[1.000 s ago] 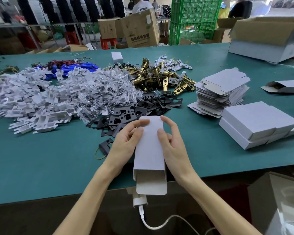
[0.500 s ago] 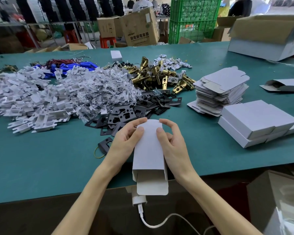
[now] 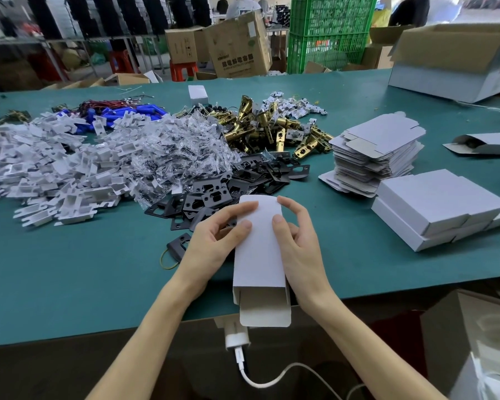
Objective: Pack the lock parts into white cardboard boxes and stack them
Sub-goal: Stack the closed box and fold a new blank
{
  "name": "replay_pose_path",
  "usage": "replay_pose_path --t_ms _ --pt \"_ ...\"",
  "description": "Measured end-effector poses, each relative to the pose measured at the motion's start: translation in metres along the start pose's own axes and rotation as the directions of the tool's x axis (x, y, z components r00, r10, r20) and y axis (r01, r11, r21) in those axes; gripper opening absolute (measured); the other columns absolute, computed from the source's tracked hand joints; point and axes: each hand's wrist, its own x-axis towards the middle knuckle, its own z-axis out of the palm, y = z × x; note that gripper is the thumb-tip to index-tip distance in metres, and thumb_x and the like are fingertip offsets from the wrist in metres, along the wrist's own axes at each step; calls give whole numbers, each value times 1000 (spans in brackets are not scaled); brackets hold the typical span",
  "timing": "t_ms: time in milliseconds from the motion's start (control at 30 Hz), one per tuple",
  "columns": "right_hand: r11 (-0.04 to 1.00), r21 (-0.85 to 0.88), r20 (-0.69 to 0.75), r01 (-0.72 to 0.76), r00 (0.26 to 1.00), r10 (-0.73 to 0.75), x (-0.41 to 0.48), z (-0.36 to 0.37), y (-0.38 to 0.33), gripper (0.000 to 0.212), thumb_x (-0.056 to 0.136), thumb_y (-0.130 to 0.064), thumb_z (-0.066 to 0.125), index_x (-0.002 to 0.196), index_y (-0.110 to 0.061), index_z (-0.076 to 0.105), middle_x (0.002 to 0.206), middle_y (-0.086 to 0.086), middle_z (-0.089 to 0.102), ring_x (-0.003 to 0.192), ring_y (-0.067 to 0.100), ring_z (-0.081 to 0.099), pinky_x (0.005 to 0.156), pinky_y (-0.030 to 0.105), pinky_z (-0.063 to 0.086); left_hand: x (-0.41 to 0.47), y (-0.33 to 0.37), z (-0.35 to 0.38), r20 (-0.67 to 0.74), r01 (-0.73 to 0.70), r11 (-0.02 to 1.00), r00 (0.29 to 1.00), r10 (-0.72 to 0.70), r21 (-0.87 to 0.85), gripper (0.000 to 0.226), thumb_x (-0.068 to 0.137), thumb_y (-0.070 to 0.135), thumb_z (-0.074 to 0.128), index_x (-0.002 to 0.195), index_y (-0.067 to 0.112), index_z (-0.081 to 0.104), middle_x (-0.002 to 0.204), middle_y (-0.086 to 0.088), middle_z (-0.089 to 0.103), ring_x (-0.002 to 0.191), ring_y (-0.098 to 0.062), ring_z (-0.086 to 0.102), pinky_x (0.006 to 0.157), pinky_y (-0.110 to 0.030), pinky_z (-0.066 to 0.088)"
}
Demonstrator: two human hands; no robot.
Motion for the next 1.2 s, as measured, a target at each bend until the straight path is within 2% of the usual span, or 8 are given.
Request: replay_pose_path --t_ms 200,433,633,767,867,967,1100,1200 --pt "1000 -8 -3 -13 1000 13 0 0 -1 23 97 -46 50 119 -51 54 92 33 63 86 51 64 71 68 53 1 -2 0 -9 5 1000 1000 -5 -14 28 95 31 69 123 31 75 124 1 74 104 -10 68 86 -23 56" --pt "999 -29 27 12 1000 -11 0 0 -1 19 101 -40 51 118 -45 57 86 27 65 81 46 67 68 66 55 1 -4 -2 -38 41 998 998 -43 -57 30 93 31 71 122 28 76 120 -6 76 104 -16 69 91 -32 57" --pt "1000 -26 -5 1 1000 -2 -2 -1 -3 12 102 -38 54 111 -42 60 90 31 63 83 50 65 66 65 54 3 -4 -1 -48 44 997 998 -47 -66 20 98 27 70 116 23 78 119 -5 77 101 -15 70 87 -27 58" --pt "996 -79 23 31 999 -29 -2 0 -1 9 104 -35 54 112 -36 58 77 14 67 74 38 67 60 54 54 3 -4 -1 -118 62 994 990 -73 -89 19 96 34 67 105 23 80 102 -5 79 84 -12 68 72 -23 57" --pt "996 -87 37 35 999 -32 -2 1 0 9 105 -32 54 113 -34 58 71 -1 63 69 28 65 60 49 53 4 -6 -1 -147 49 997 988 -57 -54 15 97 32 67 101 24 80 104 -1 78 87 -11 67 75 -24 56" --pt "997 -69 43 28 999 -26 -2 2 1 9 105 -31 53 113 -34 58 74 2 64 74 33 67 63 54 53 5 -7 -2 -143 51 998 988 -56 -40 14 99 28 67 103 23 80 112 -2 77 95 -12 67 83 -28 55" --pt "1000 -5 12 1 1000 -1 -2 0 -3 11 105 -29 53 114 -32 57 89 23 67 79 40 68 66 58 54 3 -5 -1 -42 60 998 997 -60 -9 25 95 33 68 117 24 78 112 -10 77 91 -11 69 78 -22 56" --pt "999 45 2 -28 1000 28 -1 -2 -5 12 106 -29 53 116 -31 58 96 27 66 80 42 67 69 59 55 5 -5 3 -4 79 994 997 -79 76 34 93 39 70 124 24 73 110 0 79 90 -7 71 76 -20 56"
